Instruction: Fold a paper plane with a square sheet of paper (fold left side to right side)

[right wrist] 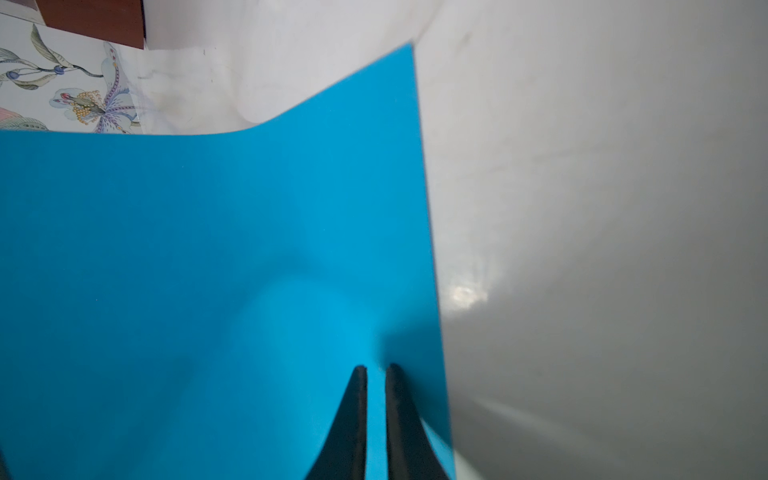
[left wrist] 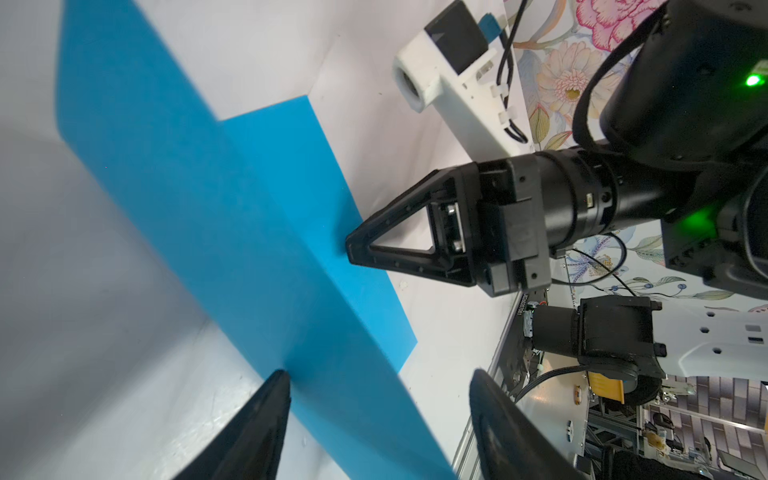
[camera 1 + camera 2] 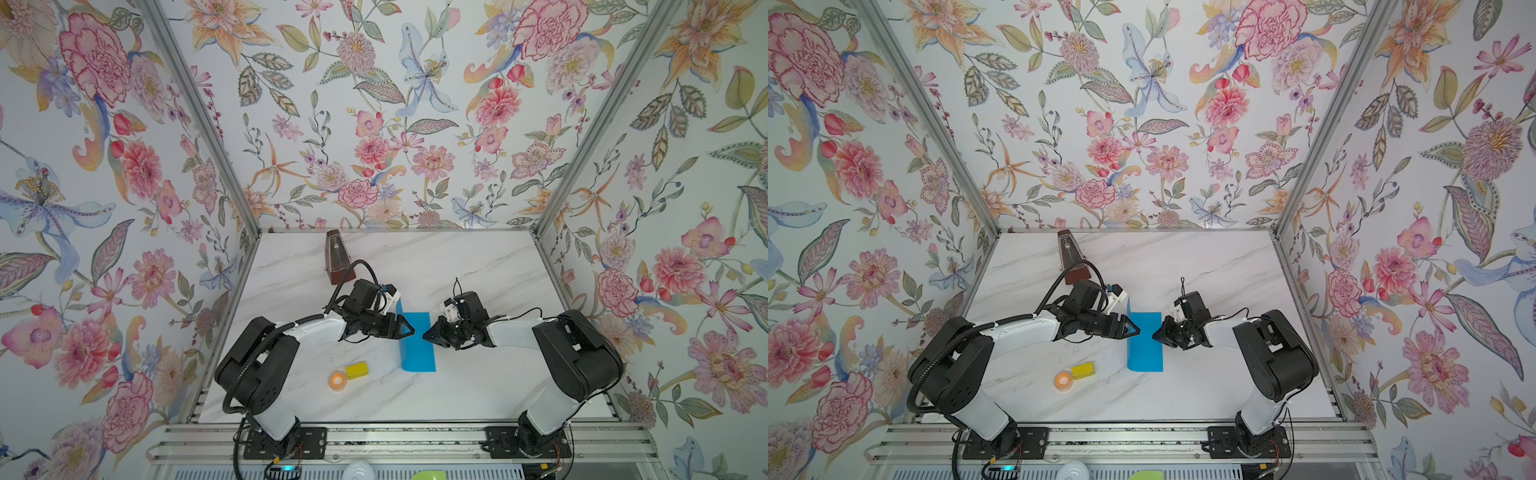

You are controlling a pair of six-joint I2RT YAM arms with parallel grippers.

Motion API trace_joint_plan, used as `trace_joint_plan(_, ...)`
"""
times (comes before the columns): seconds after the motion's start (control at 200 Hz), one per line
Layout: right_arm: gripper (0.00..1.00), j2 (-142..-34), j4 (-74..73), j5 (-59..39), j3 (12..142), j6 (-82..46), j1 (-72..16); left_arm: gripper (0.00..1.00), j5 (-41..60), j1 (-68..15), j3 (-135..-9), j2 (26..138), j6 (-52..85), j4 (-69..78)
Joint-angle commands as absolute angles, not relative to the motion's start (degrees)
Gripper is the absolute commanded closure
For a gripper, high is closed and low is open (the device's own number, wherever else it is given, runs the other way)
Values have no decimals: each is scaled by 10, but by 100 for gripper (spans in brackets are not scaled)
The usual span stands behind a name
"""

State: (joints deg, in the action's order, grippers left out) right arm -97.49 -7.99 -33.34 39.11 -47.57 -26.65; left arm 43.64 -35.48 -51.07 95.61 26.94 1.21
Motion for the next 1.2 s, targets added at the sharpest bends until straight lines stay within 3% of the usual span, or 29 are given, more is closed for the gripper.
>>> trace_joint_plan(0.0, 86, -978, -44, -313, 388, -467, -268, 29, 451, -369, -532, 984, 289, 41)
trace_joint_plan(0.33, 86, -962, -39, -312, 381, -465, -262, 32, 429, -373, -528, 1005, 292, 53)
trace_joint_plan(0.59, 85, -928, -30, -320, 382, -463, -256, 41, 431, -373, -524, 1013, 300, 65)
trace_joint_plan(1.016, 68, -831, -45, -377, 369, -475, -227, 49, 439, -374, -518, 1019, 305, 70)
trace_joint_plan(1.196, 68, -847, -51, -404, 384, -477, -233, 48, 441, -374, -516, 1020, 306, 72)
